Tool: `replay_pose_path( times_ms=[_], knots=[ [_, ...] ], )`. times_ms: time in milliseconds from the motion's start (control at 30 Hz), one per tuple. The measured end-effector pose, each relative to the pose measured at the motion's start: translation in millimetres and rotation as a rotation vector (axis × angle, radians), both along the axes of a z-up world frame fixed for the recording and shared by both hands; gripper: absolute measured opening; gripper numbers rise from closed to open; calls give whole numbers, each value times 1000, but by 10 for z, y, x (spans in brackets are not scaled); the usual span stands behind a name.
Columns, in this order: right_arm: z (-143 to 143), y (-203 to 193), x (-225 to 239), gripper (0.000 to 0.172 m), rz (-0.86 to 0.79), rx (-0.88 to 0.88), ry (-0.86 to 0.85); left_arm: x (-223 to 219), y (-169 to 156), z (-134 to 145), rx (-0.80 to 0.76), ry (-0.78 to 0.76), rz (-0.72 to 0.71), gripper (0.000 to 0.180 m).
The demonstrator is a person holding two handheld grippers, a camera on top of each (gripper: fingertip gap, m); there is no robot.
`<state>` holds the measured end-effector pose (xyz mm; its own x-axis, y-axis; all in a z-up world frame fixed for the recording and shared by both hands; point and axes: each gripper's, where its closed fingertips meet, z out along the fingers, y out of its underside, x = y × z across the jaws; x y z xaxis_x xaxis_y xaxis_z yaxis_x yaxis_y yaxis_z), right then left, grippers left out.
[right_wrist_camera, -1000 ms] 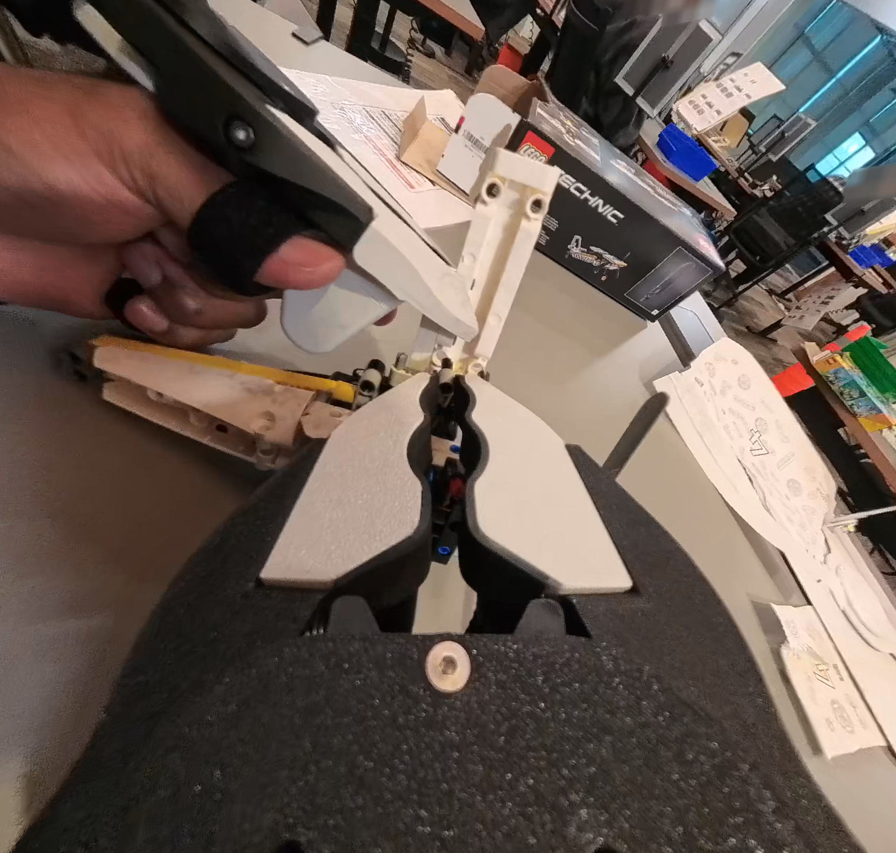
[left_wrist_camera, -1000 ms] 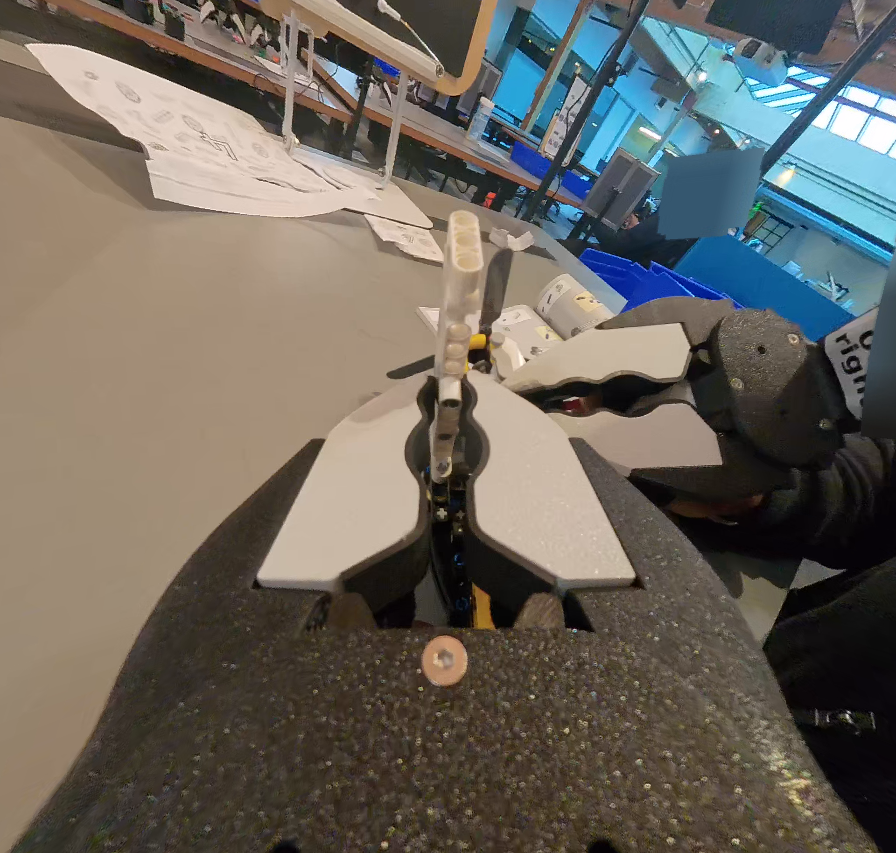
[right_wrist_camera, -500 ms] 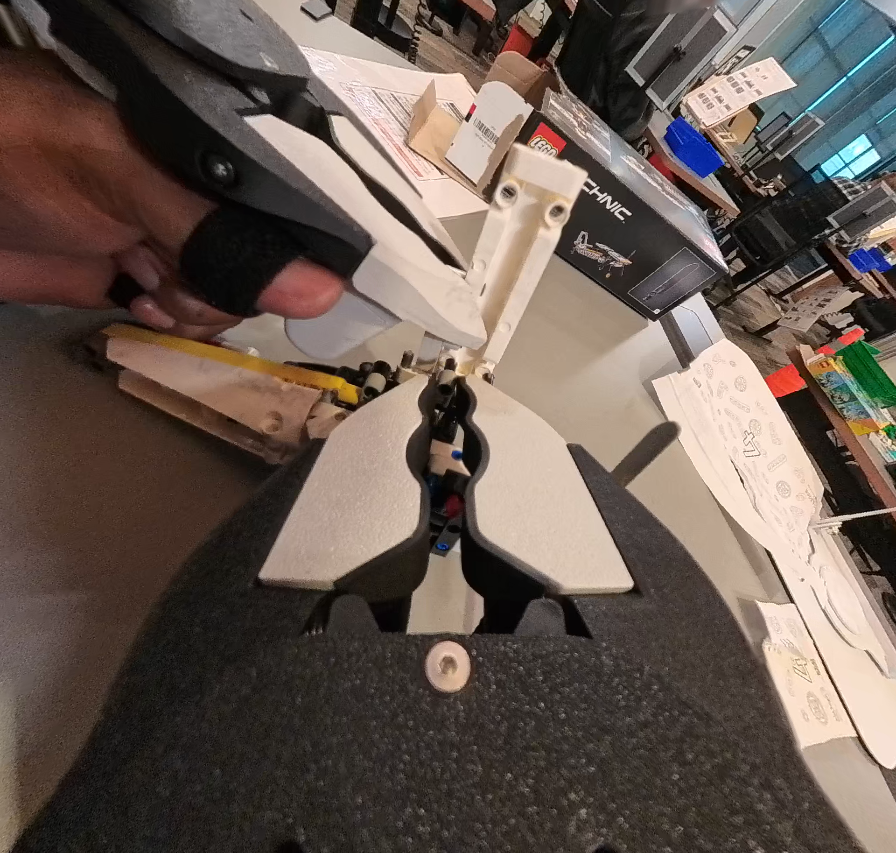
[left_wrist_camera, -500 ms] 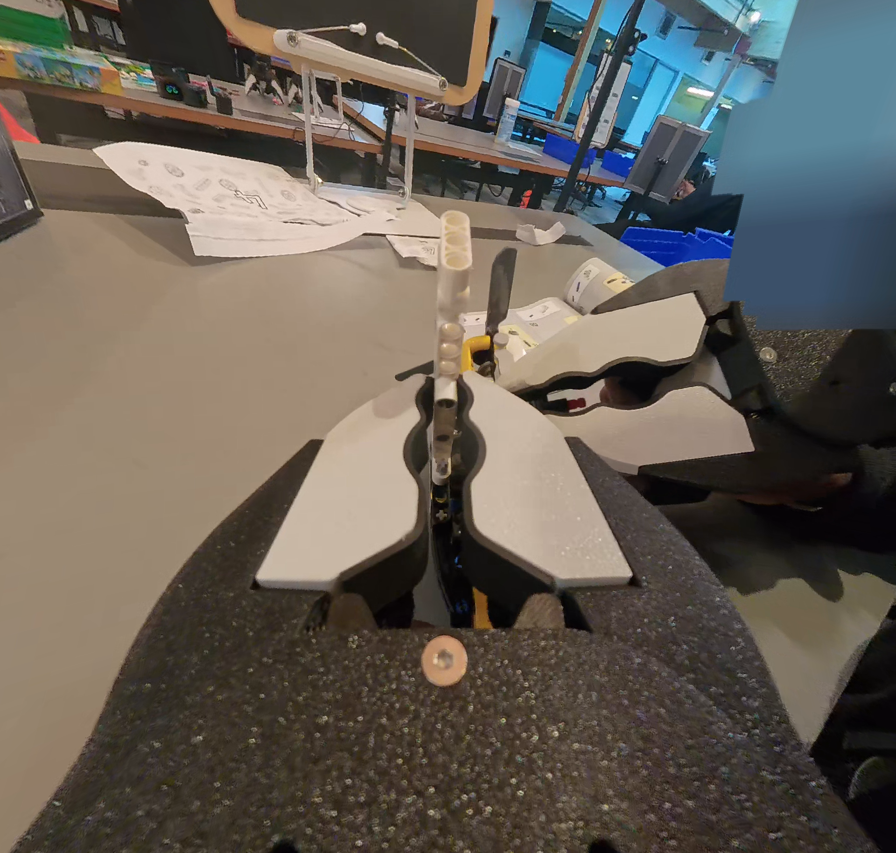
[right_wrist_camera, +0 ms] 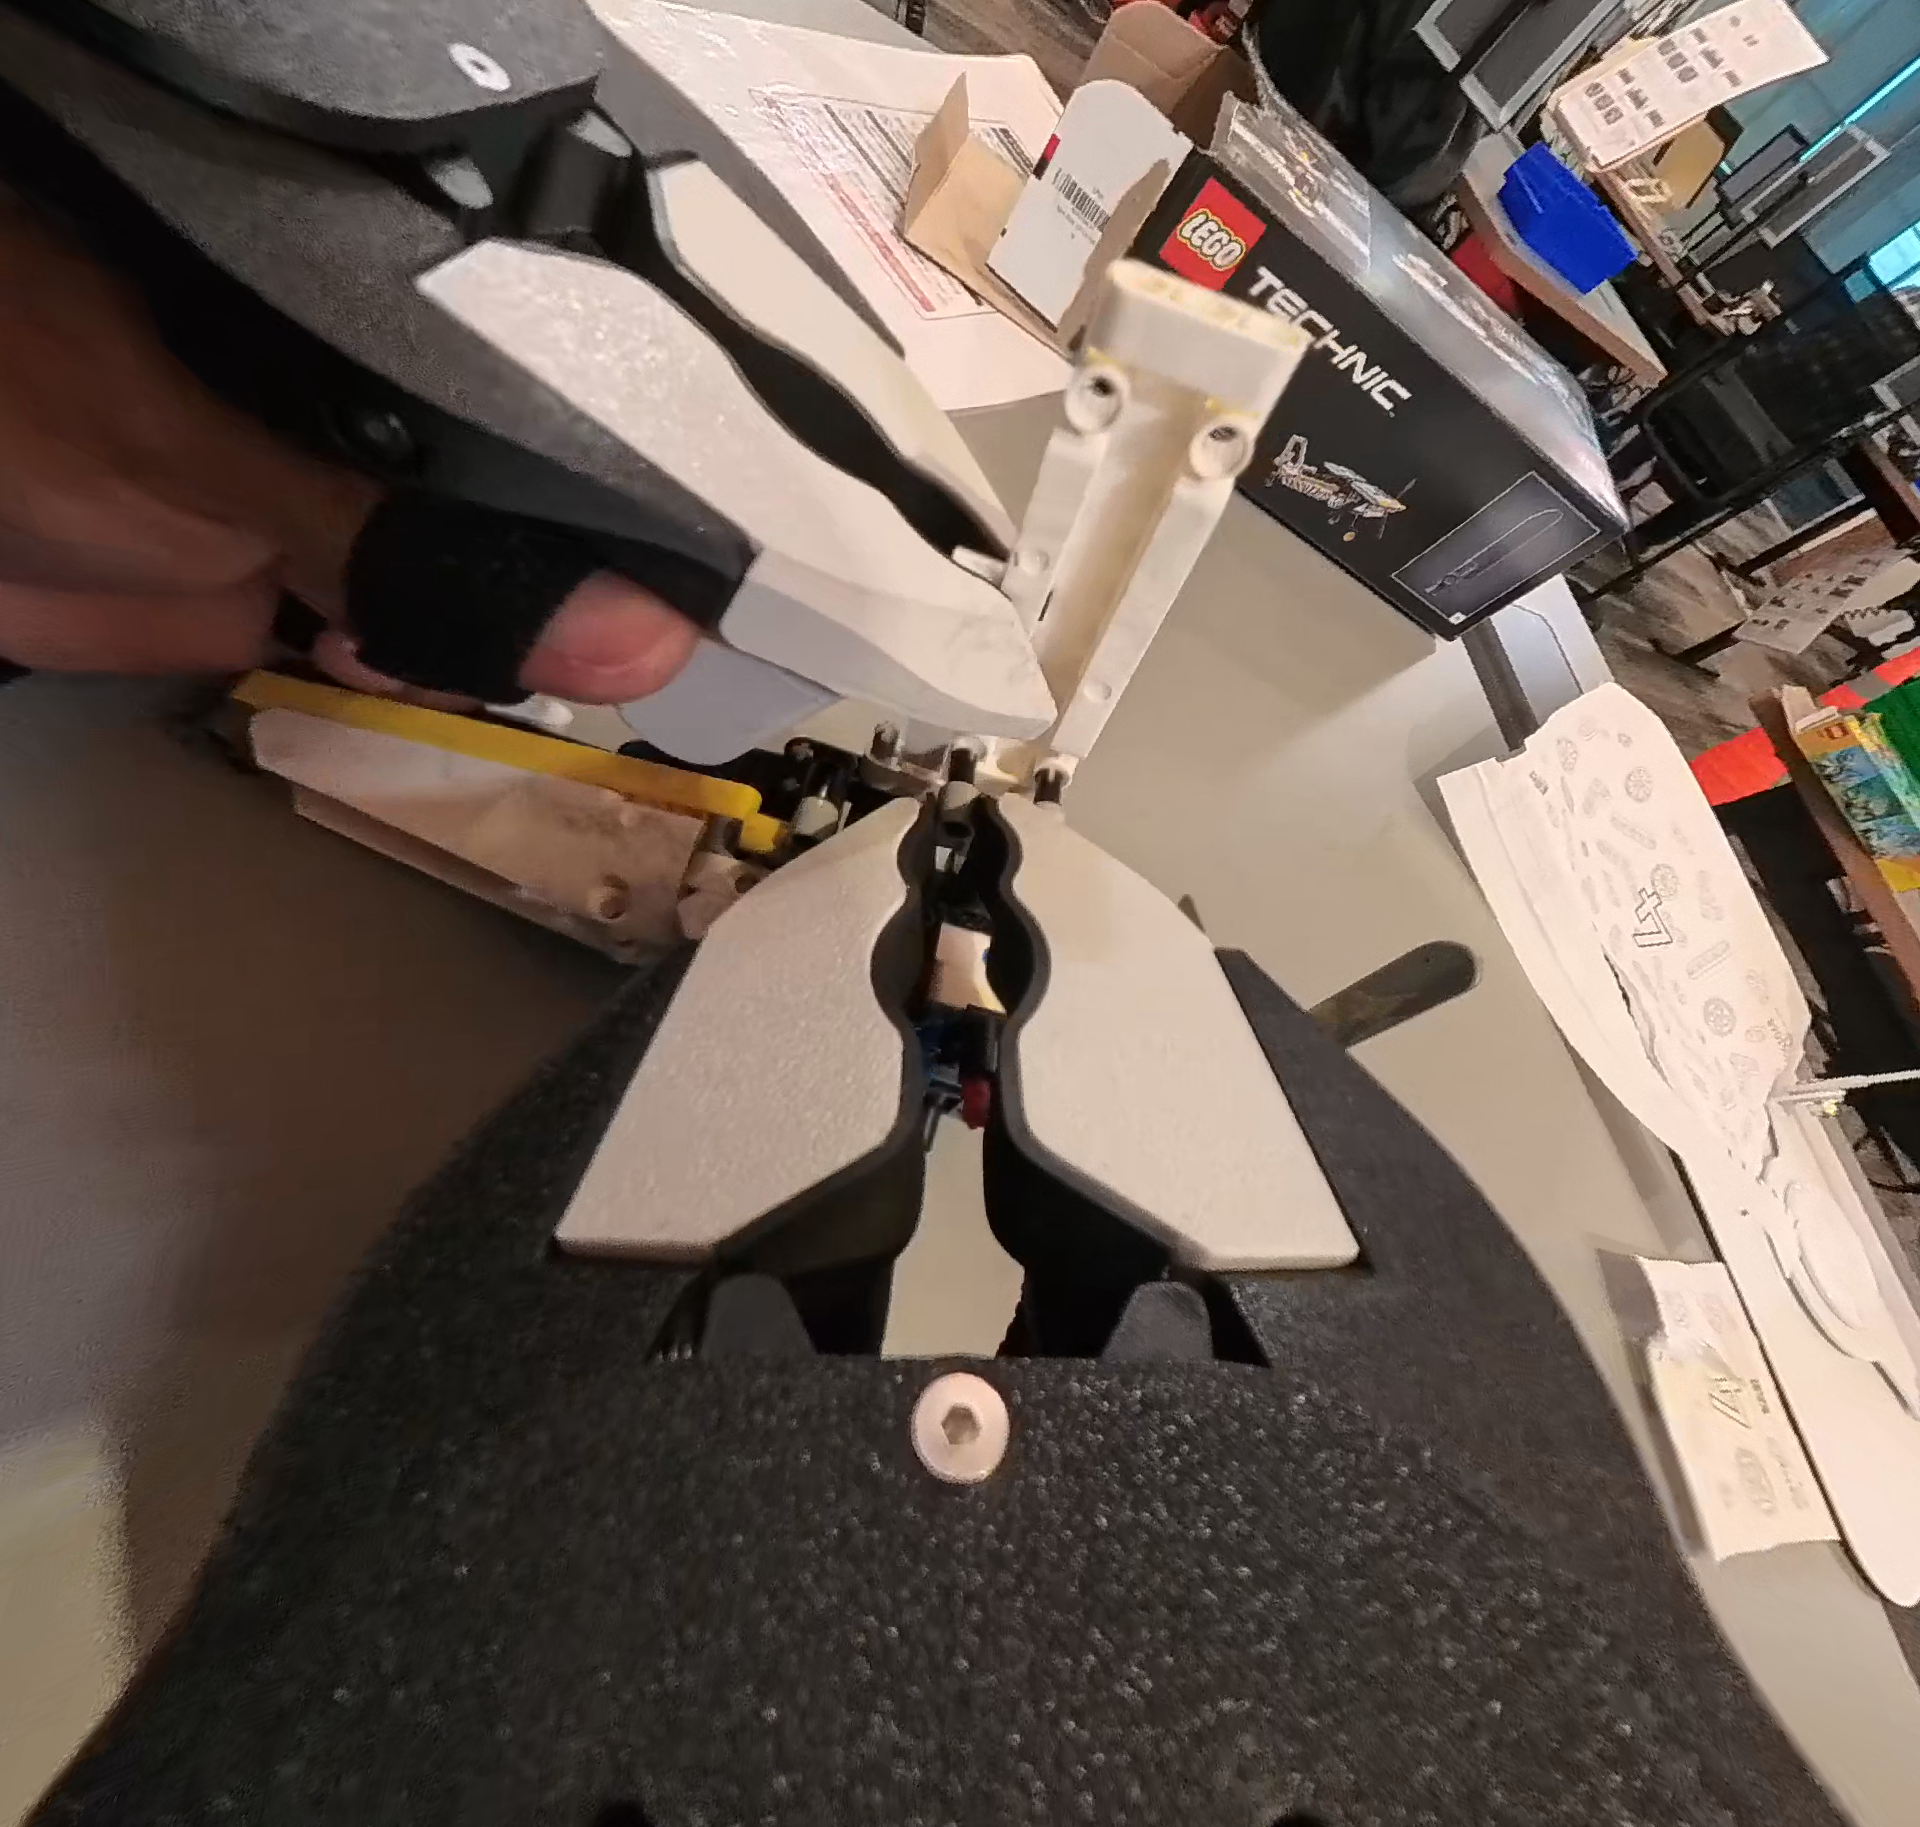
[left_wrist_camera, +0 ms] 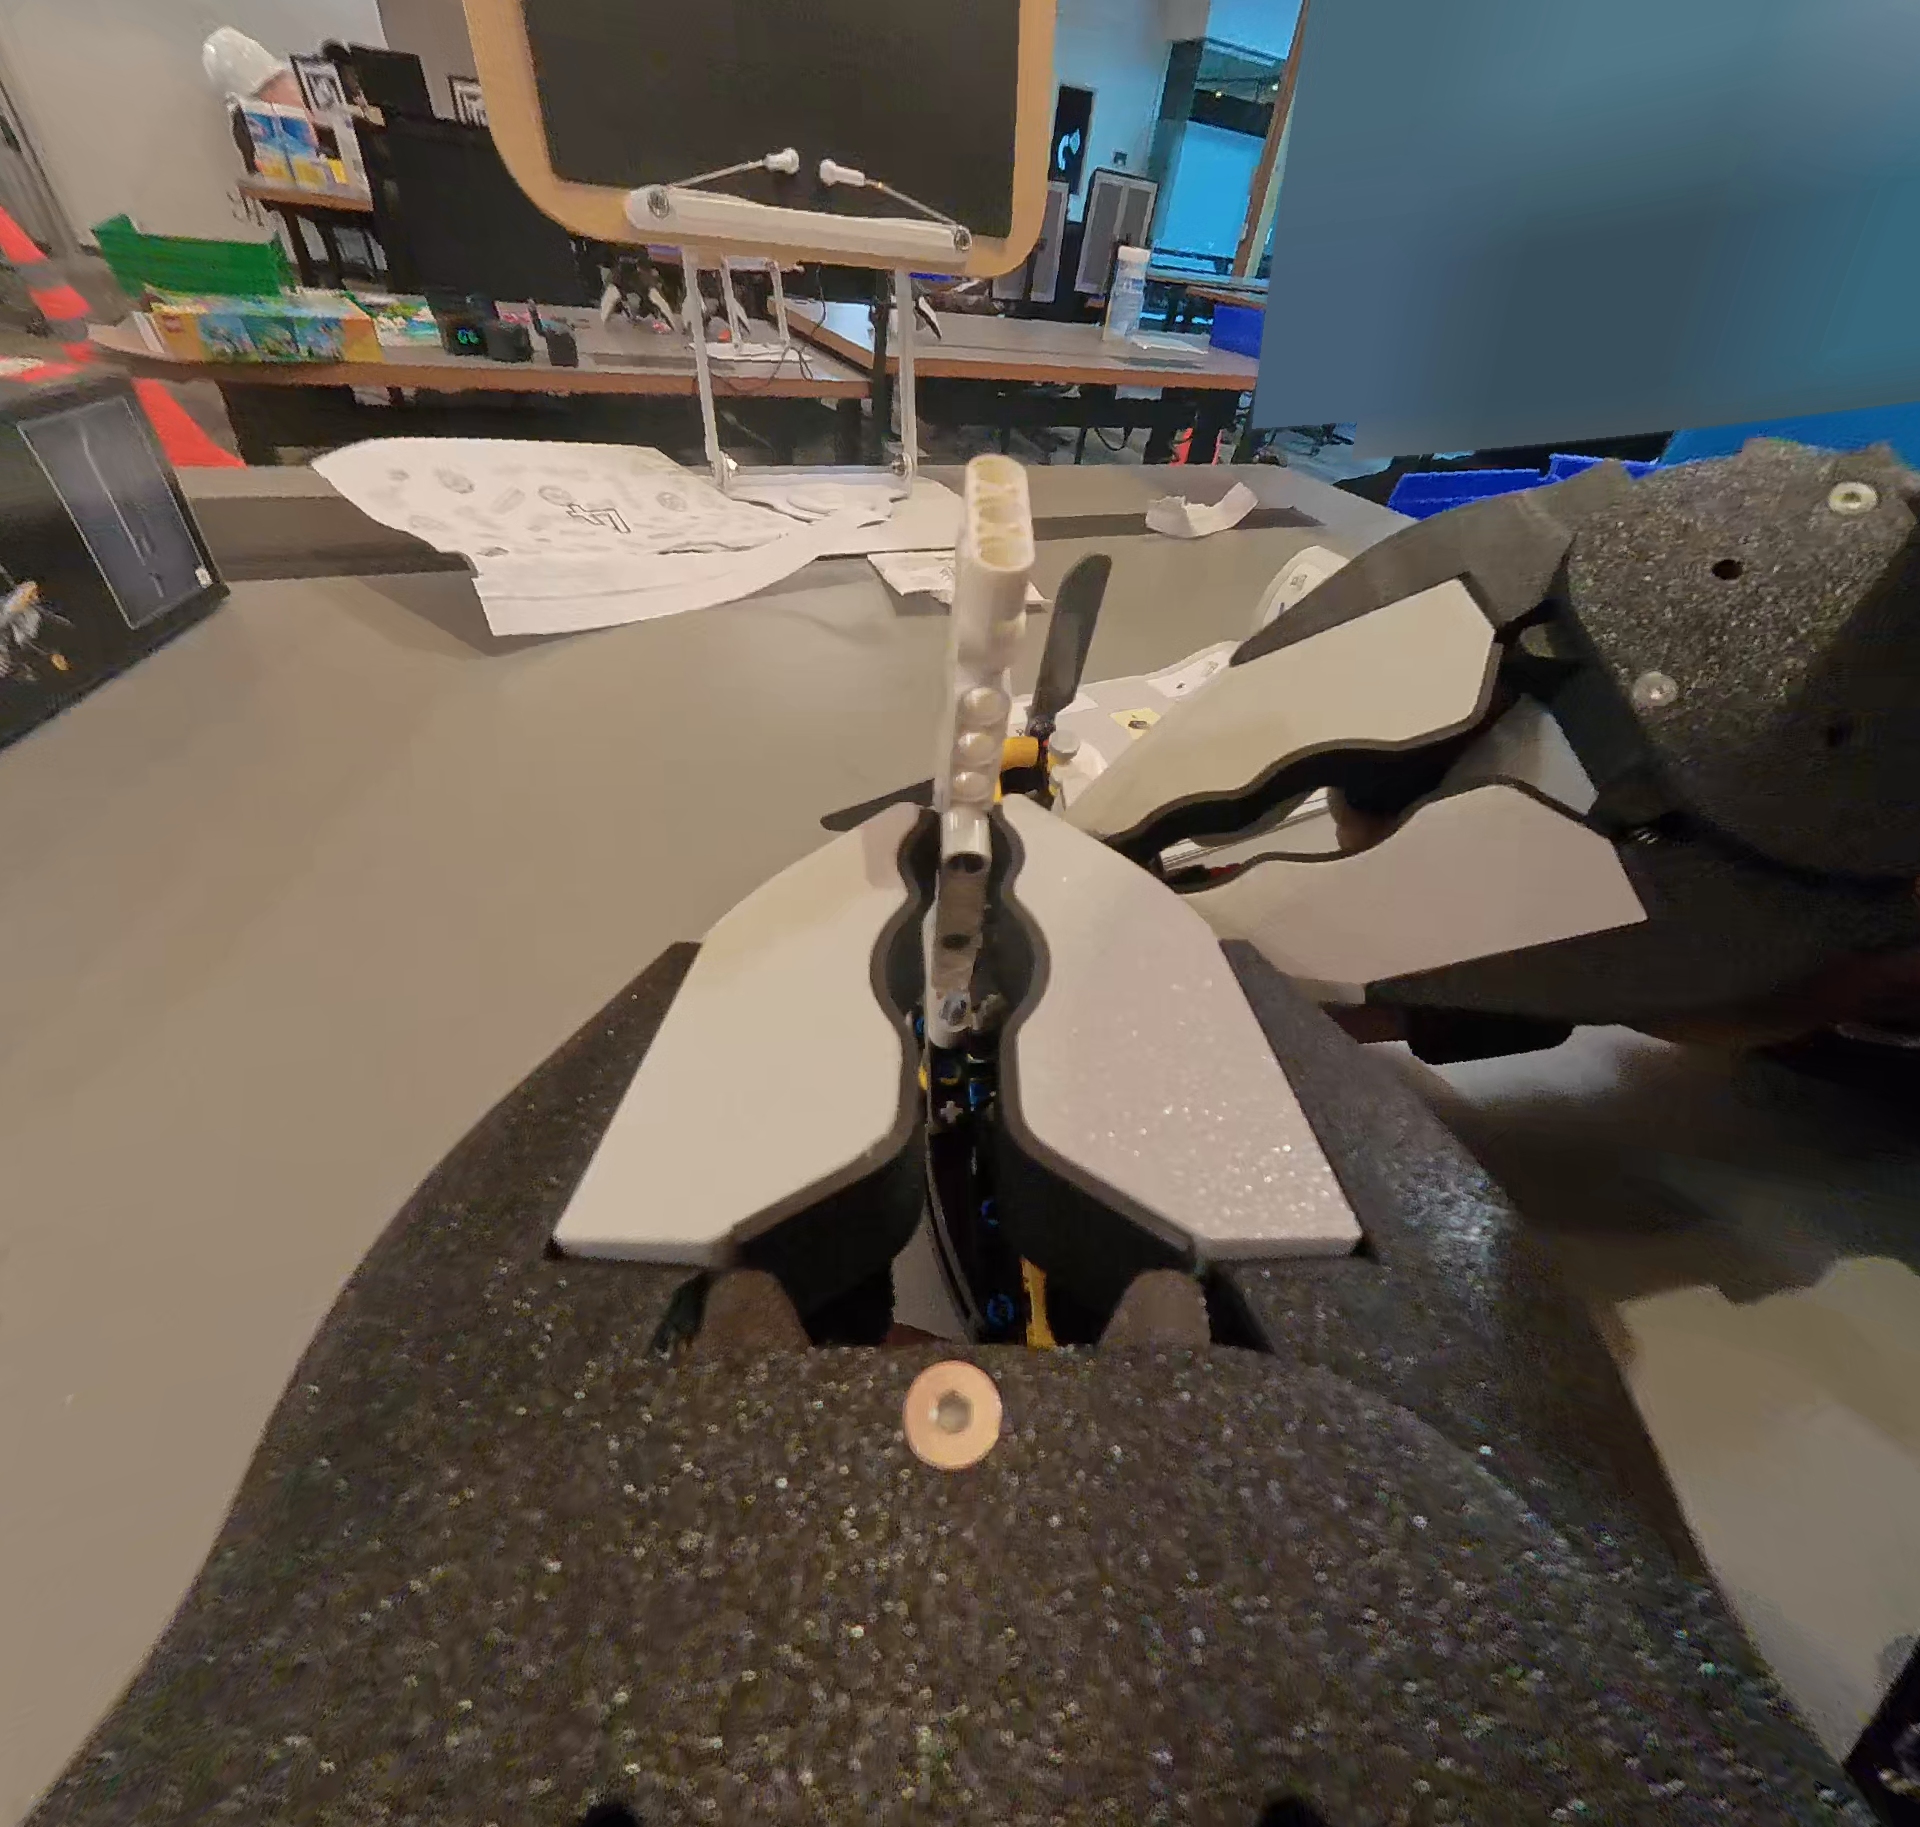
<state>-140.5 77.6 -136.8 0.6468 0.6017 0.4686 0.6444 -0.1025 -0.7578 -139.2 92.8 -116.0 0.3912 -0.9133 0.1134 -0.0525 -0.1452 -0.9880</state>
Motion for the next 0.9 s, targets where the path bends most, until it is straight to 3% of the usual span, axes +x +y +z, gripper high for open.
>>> replay_pose_path(
  times_ms=[700,900],
  knots=[
    [40,-21,10,6,-32,74,44,27,25,-3,30,24,49,10],
    [26,-11,16,6,-45,114,-15,44,34,-20,23,35,60,10]
  ],
)
